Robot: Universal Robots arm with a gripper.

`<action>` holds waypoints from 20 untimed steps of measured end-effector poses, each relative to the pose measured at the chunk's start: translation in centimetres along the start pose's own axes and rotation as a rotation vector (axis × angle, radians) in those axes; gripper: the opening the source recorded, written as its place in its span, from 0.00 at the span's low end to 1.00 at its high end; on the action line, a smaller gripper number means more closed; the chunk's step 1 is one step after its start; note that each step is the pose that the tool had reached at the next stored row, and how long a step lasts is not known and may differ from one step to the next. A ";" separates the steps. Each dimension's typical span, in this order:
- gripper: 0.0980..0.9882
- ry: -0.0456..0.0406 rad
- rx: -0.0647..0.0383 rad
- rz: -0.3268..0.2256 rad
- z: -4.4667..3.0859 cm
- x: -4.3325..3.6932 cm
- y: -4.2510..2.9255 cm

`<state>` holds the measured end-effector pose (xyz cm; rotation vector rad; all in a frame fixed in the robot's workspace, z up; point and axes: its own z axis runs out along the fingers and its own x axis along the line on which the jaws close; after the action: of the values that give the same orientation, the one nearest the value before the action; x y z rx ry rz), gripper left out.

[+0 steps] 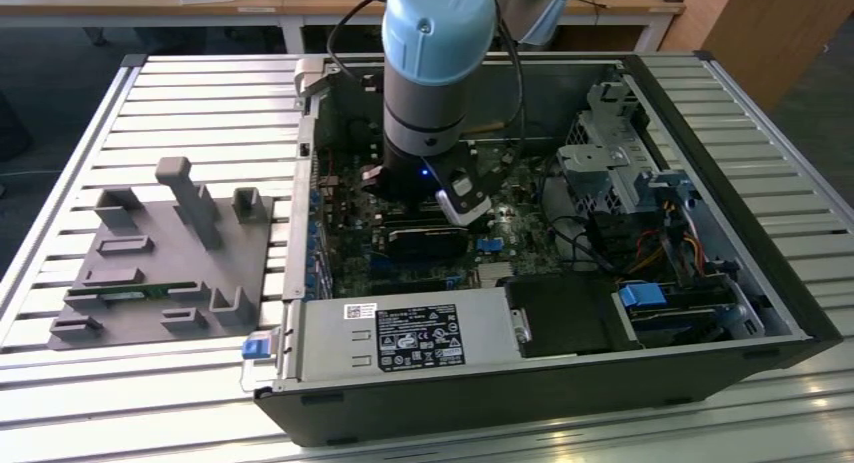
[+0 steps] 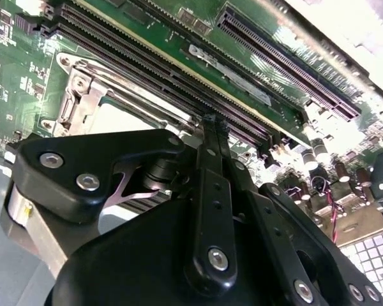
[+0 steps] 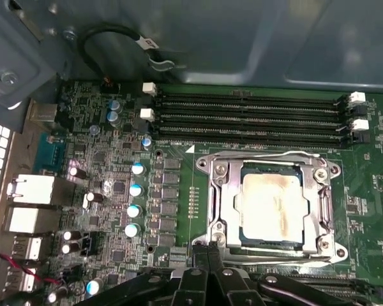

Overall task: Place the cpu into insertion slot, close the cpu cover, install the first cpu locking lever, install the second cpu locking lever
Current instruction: 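Install the second cpu locking lever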

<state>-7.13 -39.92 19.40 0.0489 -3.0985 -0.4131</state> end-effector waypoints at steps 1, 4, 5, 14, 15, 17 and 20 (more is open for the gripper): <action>0.03 -0.0002 -0.004 0.000 0.02 0.01 -0.01; 0.03 -0.0005 -0.015 0.000 0.08 0.06 -0.02; 0.03 -0.0006 -0.017 0.000 0.10 0.09 -0.02; 0.03 -0.0008 -0.024 0.000 0.34 0.42 0.29; 0.03 -0.0007 -0.024 0.000 0.37 0.43 0.35; 0.03 -0.0008 -0.025 0.000 0.46 0.46 0.42; 0.03 -0.0009 -0.025 -0.001 0.49 0.47 0.43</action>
<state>-7.63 -39.39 19.04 0.0495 -3.0936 -0.4524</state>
